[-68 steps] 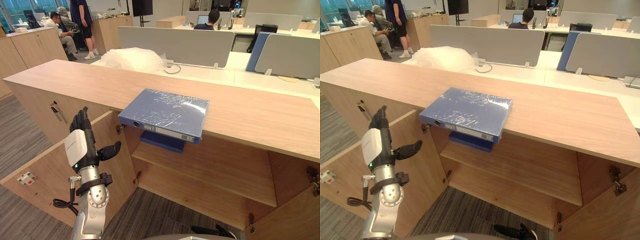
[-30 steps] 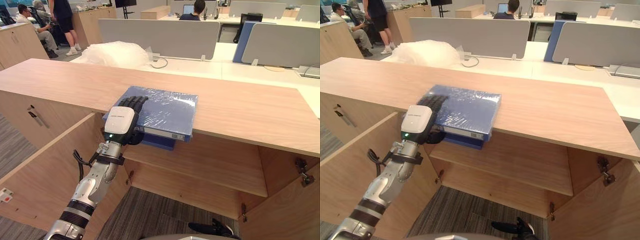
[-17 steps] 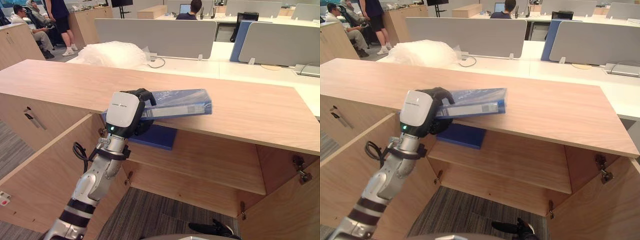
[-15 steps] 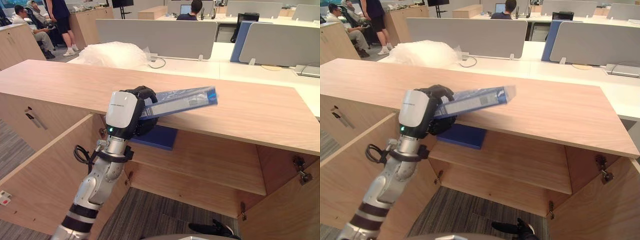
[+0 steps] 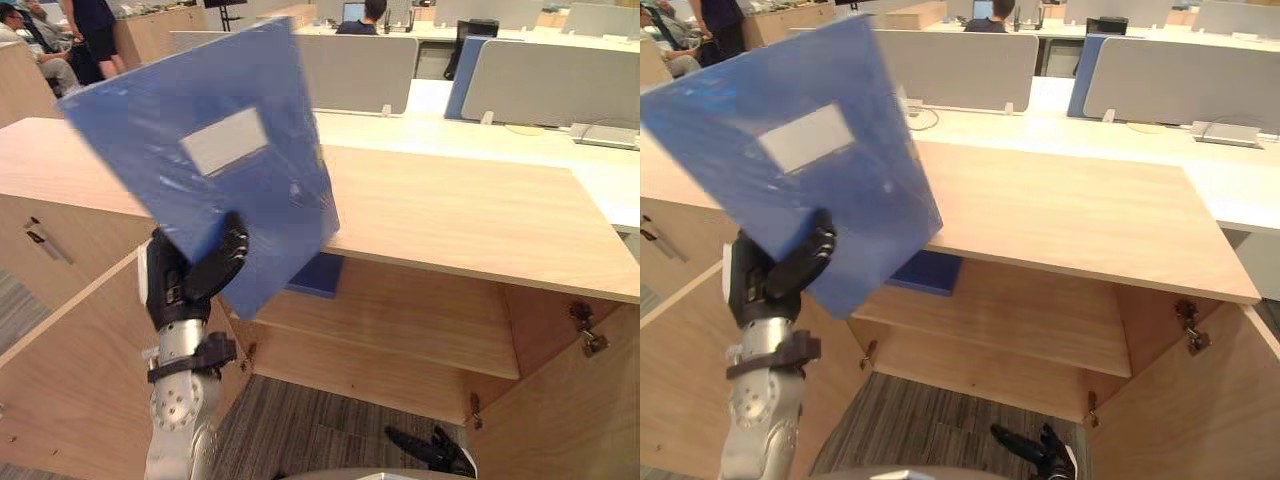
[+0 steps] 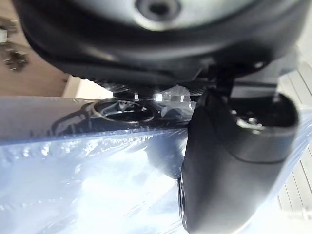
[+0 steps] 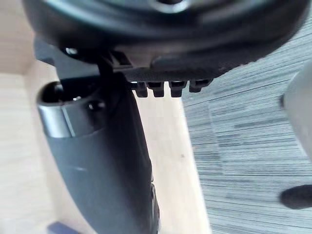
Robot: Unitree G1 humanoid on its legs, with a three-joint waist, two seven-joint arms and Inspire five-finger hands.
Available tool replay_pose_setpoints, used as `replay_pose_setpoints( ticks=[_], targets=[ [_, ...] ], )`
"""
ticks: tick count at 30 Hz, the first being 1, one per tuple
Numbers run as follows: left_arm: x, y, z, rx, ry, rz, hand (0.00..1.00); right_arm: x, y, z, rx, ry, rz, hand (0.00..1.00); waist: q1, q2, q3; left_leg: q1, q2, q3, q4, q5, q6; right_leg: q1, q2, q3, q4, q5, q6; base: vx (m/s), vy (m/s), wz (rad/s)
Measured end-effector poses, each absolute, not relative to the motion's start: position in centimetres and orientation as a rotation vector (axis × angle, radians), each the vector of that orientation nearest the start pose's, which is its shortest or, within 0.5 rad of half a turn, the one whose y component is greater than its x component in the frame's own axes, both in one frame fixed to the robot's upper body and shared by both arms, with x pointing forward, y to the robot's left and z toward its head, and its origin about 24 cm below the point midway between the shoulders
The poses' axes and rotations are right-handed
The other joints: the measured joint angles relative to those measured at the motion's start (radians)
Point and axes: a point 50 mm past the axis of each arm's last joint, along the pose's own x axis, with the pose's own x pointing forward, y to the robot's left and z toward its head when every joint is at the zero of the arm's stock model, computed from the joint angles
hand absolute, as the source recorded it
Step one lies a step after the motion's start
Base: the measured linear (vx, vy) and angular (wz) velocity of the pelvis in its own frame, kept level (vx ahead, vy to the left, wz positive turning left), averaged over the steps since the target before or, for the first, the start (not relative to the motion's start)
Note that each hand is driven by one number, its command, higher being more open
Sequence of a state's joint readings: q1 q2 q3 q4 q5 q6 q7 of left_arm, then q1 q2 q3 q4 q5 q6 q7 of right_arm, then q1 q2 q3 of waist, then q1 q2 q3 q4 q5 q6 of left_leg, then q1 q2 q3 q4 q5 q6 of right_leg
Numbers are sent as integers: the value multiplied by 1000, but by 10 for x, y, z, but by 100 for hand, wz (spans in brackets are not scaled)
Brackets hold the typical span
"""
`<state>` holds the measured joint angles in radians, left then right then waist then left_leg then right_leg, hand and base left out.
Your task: Walk over to the cabinet, pick up the folder, carry it to the office cabinet, place the folder inside the office cabinet, then close the office cabinet door
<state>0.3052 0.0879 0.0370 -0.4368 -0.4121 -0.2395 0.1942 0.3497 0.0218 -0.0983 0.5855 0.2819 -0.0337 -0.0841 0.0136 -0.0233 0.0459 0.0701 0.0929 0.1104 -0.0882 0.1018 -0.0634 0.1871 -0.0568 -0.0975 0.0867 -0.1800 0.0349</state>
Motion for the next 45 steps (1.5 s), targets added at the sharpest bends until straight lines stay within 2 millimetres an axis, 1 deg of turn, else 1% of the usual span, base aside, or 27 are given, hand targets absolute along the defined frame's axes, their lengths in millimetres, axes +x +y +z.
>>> replay_pose_setpoints(
  ticks=[2, 3, 4, 5, 6, 8, 9, 10, 11, 12, 14, 17, 18, 19, 20, 21, 23, 24, 26, 27, 28, 31, 34, 38, 40, 44, 45],
  targets=[
    [177, 196, 97, -443, -355, 276, 0, 94, -176, -107, 368, 712, -480, 100, -9, 0, 0, 7, 15, 26, 0, -10, -4, -9, 8, 27, 1, 6, 0, -75, 5, -32],
    [176, 195, 98, -461, -359, 273, 0, 97, -177, -99, 393, 664, -497, 100, -13, 1, -1, 9, 17, 31, 0, -14, -10, -9, 8, 31, 2, 6, 1, -77, 6, -32],
    [173, 193, 99, -511, -364, 262, 0, 105, -177, -79, 471, 555, -522, 100, -19, 3, -2, 15, 20, 43, 0, -18, -8, -13, 9, 42, 5, 6, 1, -71, 9, -30],
    [171, 190, 100, -569, -365, 246, 0, 113, -181, -58, 516, 442, -544, 100, -23, 9, -10, 18, 22, 58, 0, -20, -9, -21, 9, 55, 10, 6, 2, -66, 15, -33],
    [170, 187, 100, -599, -364, 234, 0, 116, -184, -46, 518, 387, -554, 100, -24, 13, -16, 17, 24, 67, 0, -21, -9, -29, 9, 64, 15, 6, 2, -46, 20, -35],
    [170, 182, 101, -669, -367, 206, 0, 129, -194, -8, 499, 195, -586, 100, -25, 21, -30, 17, 27, 88, 0, -21, -11, -45, 11, 84, 26, 6, 3, -18, 15, -31],
    [170, 181, 102, -676, -367, 197, 0, 133, -199, 7, 490, 122, -603, 100, -27, 23, -36, 19, 29, 96, 1, -17, -7, -47, 13, 93, 29, 6, 3, 4, 10, -28],
    [170, 180, 102, -682, -365, 187, 0, 135, -204, 22, 427, 55, -630, 100, -27, 24, -45, 21, 30, 105, 1, -18, -7, -51, 15, 103, 30, 6, 3, 11, 6, -20],
    [170, 180, 102, -685, -364, 185, 0, 135, -207, 29, 391, 28, -651, 100, -27, 25, -50, 21, 31, 108, 1, -18, -8, -52, 16, 105, 30, 6, 3, 18, 5, -21],
    [171, 179, 101, -696, -362, 181, 0, 136, -214, 43, 303, -28, -702, 100, -29, 27, -52, 24, 32, 118, 2, -20, -11, -54, 19, 114, 31, 6, 3, 10, 3, -22],
    [171, 178, 101, -703, -357, 182, 0, 137, -220, 55, 195, -67, -760, 100, -29, 33, -57, 23, 37, 131, 2, -23, -14, -66, 24, 130, 36, 6, 3, 3, -2, -24],
    [171, 177, 101, -712, -352, 182, 0, 136, -222, 78, 17, -138, -840, 100, -41, 48, -66, 24, 43, 138, 2, -26, -18, -70, 31, 141, 38, 6, 4, -3, -19, -11],
    [172, 176, 101, -714, -352, 176, 0, 137, -221, 83, 0, -159, -843, 100, -42, 51, -68, 24, 44, 142, 2, -26, -19, -73, 33, 146, 40, 6, 4, -11, -13, -20],
    [175, 174, 102, -718, -356, 164, 0, 140, -220, 92, -31, -210, -834, 100, -42, 57, -71, 24, 48, 155, 4, -29, -21, -82, 36, 160, 46, 6, 4, -22, -11, -24],
    [178, 173, 102, -719, -360, 152, 0, 148, -219, 103, -22, -271, -812, 100, -46, 62, -70, 24, 50, 159, 14, -34, -20, -83, 38, 166, 51, 6, 4, -30, -12, -23],
    [181, 172, 102, -719, -360, 144, 0, 153, -218, 109, -15, -305, -801, 100, -48, 64, -70, 24, 51, 161, 18, -36, -21, -83, 39, 169, 53, 6, 4, -47, -18, -18],
    [191, 170, 100, -696, -353, 99, 0, 176, -213, 136, 31, -468, -731, 100, -50, 71, -75, 27, 54, 182, 21, -39, -20, -98, 46, 192, 66, 6, 4, -57, -12, -25],
    [194, 170, 100, -684, -352, 81, 0, 181, -210, 143, 54, -512, -708, 100, -50, 74, -75, 27, 55, 183, 22, -39, -20, -99, 46, 193, 68, 6, 4, -57, -1, -16],
    [202, 168, 102, -640, -354, 3, 0, 190, -203, 165, 137, -660, -600, 100, -50, 76, -74, 28, 54, 183, 23, -39, -20, -99, 47, 197, 69, 8, 6, -49, 4, -2],
    [203, 168, 102, -631, -357, -14, 0, 192, -201, 169, 175, -688, -563, 100, -50, 75, -74, 28, 53, 183, 23, -39, -20, -99, 47, 197, 69, 8, 7, -38, 14, -1],
    [206, 169, 104, -610, -364, -43, 0, 194, -198, 175, 248, -731, -478, 100, -50, 72, -72, 28, 53, 183, 23, -39, -20, -99, 46, 197, 69, 8, 7, 0, 0, 0],
    [210, 171, 107, -556, -369, -91, 0, 202, -191, 182, 348, -760, -277, 100, -51, 67, -69, 27, 49, 184, 23, -40, -18, -98, 43, 199, 66, 10, 10, 0, 0, 0],
    [214, 171, 111, -504, -382, -143, 0, 216, -185, 177, 361, -711, -111, 100, -51, 64, -66, 27, 47, 184, 23, -39, -15, -97, 40, 199, 65, 12, 13, 0, 0, 0],
    [220, 163, 111, -420, -353, -253, 0, 241, -168, 166, 359, -548, 193, 100, -49, 63, -63, 27, 41, 178, 19, -36, -10, -92, 36, 190, 64, 13, 14, -23, 14, 5],
    [220, 158, 108, -399, -329, -296, 0, 245, -167, 164, 328, -498, 298, 100, -46, 60, -59, 31, 38, 170, 13, -33, -6, -84, 33, 183, 63, 13, 14, -11, 13, 14],
    [221, 164, 103, -352, -284, -318, 0, 251, -169, 170, 297, -435, 441, 100, -45, 57, -55, 33, 30, 156, 4, -29, -2, -78, 27, 172, 60, 14, 16, -17, 13, 11],
    [221, 165, 103, -353, -282, -319, 0, 251, -170, 171, 294, -430, 452, 100, -45, 56, -55, 33, 29, 156, 3, -29, -2, -77, 26, 171, 60, 14, 16, -25, 15, 4]
  ],
)
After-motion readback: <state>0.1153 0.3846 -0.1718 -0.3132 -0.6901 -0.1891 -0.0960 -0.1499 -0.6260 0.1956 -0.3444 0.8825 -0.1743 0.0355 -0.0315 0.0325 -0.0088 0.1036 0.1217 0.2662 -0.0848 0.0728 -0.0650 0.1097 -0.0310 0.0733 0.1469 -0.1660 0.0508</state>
